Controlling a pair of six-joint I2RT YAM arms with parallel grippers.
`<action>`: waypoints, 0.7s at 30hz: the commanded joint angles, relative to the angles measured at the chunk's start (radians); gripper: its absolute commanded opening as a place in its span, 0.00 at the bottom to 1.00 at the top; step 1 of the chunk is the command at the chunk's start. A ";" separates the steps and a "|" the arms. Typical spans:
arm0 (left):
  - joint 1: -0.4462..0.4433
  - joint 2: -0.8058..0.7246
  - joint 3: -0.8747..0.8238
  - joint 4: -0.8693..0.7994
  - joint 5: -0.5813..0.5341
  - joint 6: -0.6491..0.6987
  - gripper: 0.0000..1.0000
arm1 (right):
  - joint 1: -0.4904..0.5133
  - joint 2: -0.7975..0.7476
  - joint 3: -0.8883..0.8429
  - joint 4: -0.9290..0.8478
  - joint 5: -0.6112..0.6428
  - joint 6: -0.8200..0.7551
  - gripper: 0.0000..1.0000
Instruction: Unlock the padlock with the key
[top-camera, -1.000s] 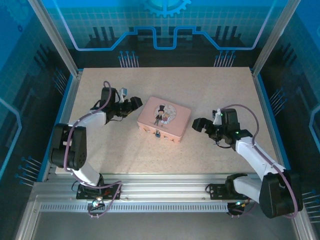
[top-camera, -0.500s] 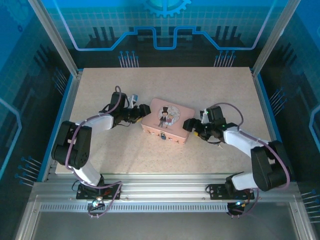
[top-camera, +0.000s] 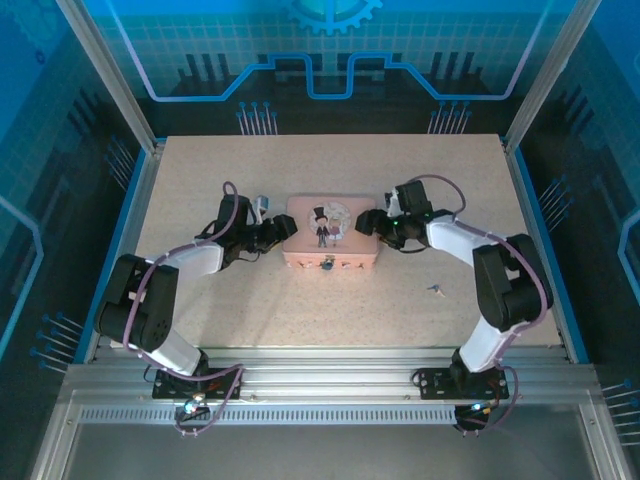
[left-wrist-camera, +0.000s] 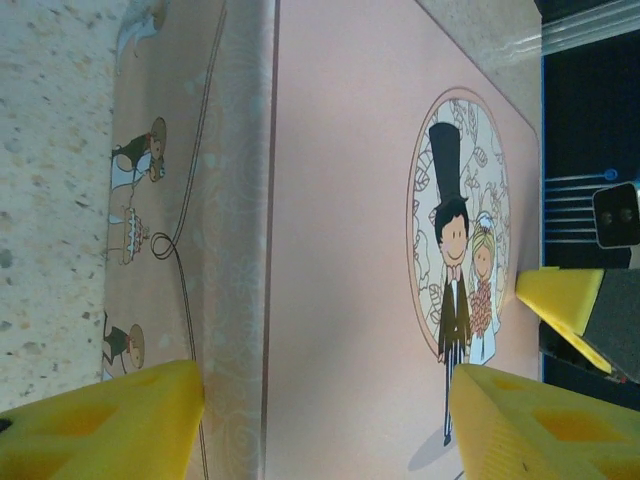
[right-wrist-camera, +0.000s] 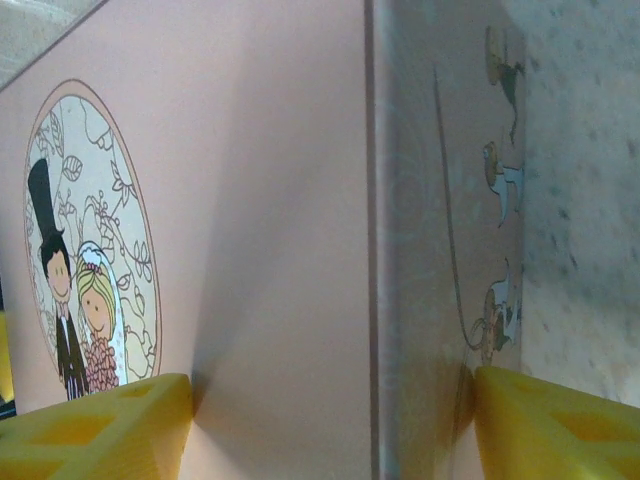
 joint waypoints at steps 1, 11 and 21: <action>-0.029 0.044 0.066 0.007 0.056 -0.024 0.67 | 0.037 0.069 0.088 -0.024 -0.074 -0.022 0.73; -0.029 0.163 0.197 -0.003 0.038 -0.044 0.67 | 0.020 0.168 0.233 -0.094 -0.058 -0.054 0.74; -0.027 0.095 0.146 -0.026 -0.015 -0.042 0.73 | -0.018 0.128 0.228 -0.133 -0.028 -0.084 0.83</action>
